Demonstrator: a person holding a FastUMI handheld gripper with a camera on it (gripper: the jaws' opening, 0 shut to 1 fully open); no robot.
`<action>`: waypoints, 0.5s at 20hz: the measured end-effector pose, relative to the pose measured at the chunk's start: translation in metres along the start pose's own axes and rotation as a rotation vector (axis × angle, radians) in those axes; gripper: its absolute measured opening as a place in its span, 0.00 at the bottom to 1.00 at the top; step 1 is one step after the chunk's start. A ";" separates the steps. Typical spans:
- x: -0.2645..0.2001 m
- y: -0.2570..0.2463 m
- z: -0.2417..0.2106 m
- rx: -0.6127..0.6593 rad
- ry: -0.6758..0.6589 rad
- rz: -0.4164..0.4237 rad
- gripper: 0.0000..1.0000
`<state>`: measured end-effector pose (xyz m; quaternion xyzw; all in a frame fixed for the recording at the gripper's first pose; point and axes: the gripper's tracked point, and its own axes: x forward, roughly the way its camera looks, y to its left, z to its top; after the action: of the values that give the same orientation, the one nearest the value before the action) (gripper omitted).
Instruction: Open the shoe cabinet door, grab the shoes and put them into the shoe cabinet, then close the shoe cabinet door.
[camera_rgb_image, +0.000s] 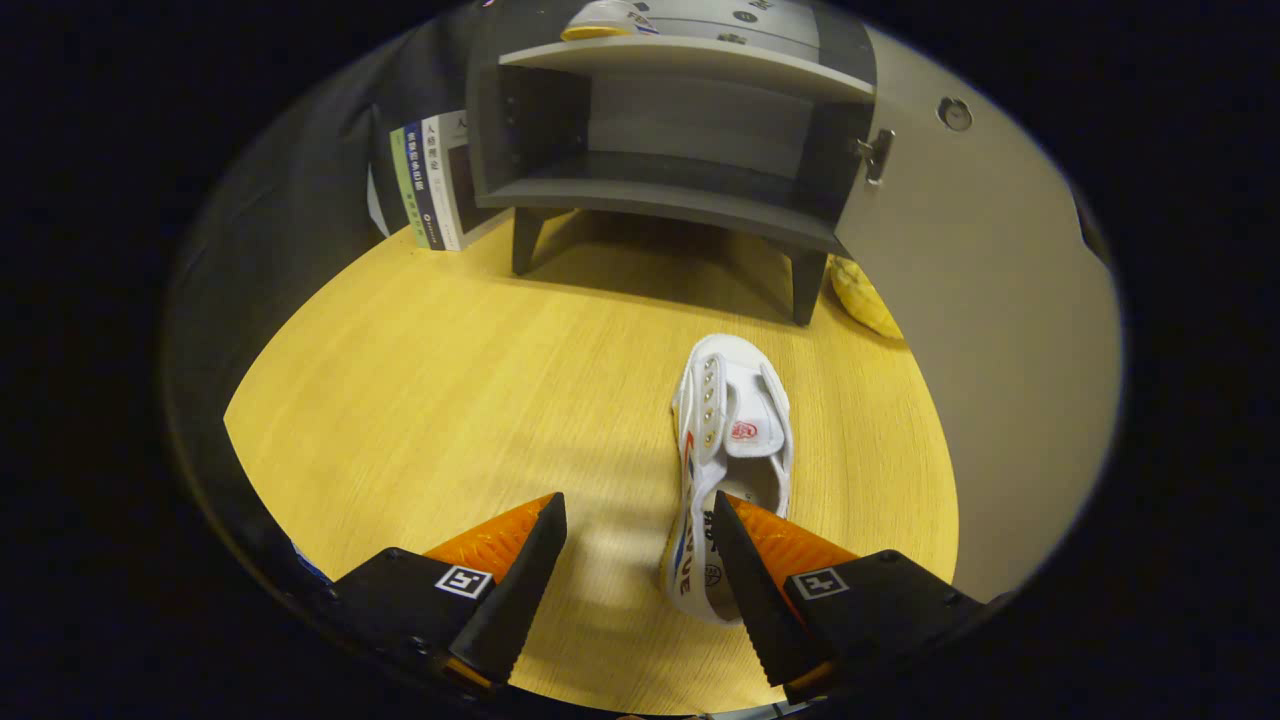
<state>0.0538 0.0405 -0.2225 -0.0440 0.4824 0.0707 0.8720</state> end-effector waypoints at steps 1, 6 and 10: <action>0.003 -0.001 -0.002 0.017 0.010 -0.001 0.93; 0.024 -0.005 0.015 -0.012 -0.037 0.002 0.93; 0.037 -0.008 0.020 -0.012 -0.023 -0.015 0.89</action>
<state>0.0913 0.0385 -0.2433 -0.0522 0.4713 0.0677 0.8778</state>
